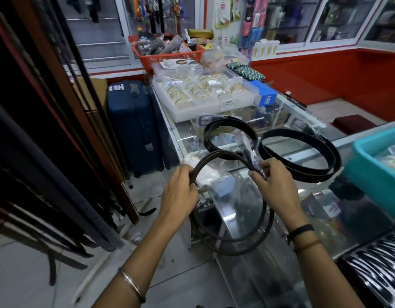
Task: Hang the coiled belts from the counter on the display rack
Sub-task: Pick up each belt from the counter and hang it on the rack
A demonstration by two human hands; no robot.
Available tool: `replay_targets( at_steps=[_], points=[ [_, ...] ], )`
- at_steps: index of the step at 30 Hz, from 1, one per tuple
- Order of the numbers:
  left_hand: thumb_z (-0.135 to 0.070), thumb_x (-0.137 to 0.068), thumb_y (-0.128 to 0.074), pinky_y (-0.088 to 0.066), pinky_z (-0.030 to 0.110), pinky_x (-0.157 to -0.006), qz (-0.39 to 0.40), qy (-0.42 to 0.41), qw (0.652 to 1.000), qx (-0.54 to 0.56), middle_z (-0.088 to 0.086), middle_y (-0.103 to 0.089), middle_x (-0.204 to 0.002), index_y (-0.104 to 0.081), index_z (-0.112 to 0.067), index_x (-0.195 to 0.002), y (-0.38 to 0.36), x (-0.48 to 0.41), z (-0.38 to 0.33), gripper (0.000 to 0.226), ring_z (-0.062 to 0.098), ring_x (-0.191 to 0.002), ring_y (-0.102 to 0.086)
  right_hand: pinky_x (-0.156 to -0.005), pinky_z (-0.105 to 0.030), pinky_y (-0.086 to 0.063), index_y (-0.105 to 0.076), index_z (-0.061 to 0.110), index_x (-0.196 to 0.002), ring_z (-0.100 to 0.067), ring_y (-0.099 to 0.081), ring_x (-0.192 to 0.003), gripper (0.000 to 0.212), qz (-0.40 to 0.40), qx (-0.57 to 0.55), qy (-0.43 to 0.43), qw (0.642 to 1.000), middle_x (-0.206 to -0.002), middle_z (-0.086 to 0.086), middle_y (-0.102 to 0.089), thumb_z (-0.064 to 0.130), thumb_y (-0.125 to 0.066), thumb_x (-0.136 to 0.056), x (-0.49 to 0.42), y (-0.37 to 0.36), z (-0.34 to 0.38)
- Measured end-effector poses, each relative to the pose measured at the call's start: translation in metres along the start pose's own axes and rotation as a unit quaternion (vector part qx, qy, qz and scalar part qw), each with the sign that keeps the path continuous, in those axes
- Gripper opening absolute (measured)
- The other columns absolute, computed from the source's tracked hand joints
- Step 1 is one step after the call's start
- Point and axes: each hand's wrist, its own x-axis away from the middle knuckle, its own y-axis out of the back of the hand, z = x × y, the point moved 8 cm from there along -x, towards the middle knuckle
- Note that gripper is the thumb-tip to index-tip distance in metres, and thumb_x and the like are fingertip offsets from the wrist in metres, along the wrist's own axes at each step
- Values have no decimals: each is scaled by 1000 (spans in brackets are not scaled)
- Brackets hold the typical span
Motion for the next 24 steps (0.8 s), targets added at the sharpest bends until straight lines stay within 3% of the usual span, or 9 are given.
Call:
replay_targets(
  at_steps=[3,6,9,13,15,18,21,24],
  points=[
    [-8,-87,-50,-43,34,-73,-71,3,997,-9,-3,-51,-109,-50,-20,-111,46,9,18,28,21,-95,-56,-62,-20,-38,-49,14,-99,-19,-50,-84,22,2,-122,45,992,-99,-7,-51,25,-64,-87,6,-16,46],
    [-21,-92,-52,-44,33,-70,-132,19,990,-47,-4,-56,-109,-51,-23,-114,92,21,38,23,21,-92,-60,-73,-20,-45,-48,22,-101,-20,-58,-90,21,11,-227,91,970,-102,-7,-59,28,-64,-88,16,-31,100],
    [-31,-93,-52,-40,30,-64,-185,23,979,-86,-11,-55,-95,-56,-22,-103,140,34,55,13,20,-87,-62,-71,-5,-41,-48,20,-108,-4,-58,-85,21,33,-302,130,944,-97,-1,-61,27,-59,-91,31,-46,158],
    [-31,-95,-49,-51,35,-75,-259,29,963,-74,-8,-64,-109,-61,-22,-110,218,56,78,21,17,-99,-64,-82,-2,-39,-46,26,-118,12,-53,-99,24,70,-391,192,897,-107,19,-55,25,-47,-93,56,-61,242],
    [-32,-95,-49,-53,34,-82,-295,21,955,-23,-13,-66,-108,-63,-29,-107,258,67,78,19,8,-99,-64,-84,-1,-39,-45,31,-118,13,-53,-102,26,85,-422,222,875,-112,19,-55,20,-50,-95,70,-67,281],
    [-36,-90,-52,-51,20,-86,-302,-45,943,135,-12,-71,-99,-67,-27,-100,311,83,61,20,-1,-97,-64,-79,-10,-47,-51,38,-113,-3,-62,-95,33,96,-472,258,837,-107,10,-63,19,-62,-89,92,-73,341],
    [-18,-89,-63,-49,11,-78,-324,-94,912,234,-3,-72,-92,-67,-12,-98,356,98,47,11,0,-89,-66,-78,-15,-51,-59,35,-107,-8,-68,-92,38,130,-531,273,791,-100,5,-71,11,-72,-81,110,-80,395],
    [-7,-84,-66,-52,16,-73,-382,-111,878,267,13,-71,-90,-66,-3,-96,404,109,53,12,7,-82,-66,-80,-21,-54,-63,32,-103,-13,-70,-94,37,150,-584,288,744,-100,0,-73,11,-76,-74,121,-83,447]
  ],
)
